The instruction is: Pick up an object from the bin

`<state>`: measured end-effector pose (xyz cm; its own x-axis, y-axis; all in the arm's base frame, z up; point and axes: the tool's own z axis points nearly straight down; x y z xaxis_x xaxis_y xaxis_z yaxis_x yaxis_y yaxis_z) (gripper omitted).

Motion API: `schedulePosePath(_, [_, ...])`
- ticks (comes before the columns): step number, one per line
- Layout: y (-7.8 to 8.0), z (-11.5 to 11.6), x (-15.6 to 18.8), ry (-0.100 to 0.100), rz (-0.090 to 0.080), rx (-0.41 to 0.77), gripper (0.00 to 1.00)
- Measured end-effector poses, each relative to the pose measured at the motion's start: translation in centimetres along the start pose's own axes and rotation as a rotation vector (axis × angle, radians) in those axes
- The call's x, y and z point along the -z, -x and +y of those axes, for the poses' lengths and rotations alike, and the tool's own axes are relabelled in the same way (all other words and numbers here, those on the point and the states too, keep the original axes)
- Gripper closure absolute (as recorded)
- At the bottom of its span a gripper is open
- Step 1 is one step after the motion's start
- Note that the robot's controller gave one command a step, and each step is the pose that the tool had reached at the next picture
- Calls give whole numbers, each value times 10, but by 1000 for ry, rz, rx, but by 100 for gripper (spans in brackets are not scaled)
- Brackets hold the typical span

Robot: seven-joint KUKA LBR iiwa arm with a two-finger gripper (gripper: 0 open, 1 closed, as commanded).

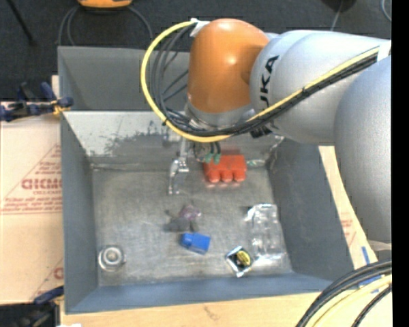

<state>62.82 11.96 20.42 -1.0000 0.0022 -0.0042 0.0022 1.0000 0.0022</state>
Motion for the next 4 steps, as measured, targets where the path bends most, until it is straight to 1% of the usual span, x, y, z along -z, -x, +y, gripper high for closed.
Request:
schedulePosePath(1, [-63,-67,-101,-3,11,-50,0])
schedulePosePath(2, [-59,-64,-97,-1,2,-47,100])
schedulePosePath(3, [-49,-47,-48,-1,-5,-18,100])
schedulePosePath(4, [-40,-58,-97,-4,4,-5,100])
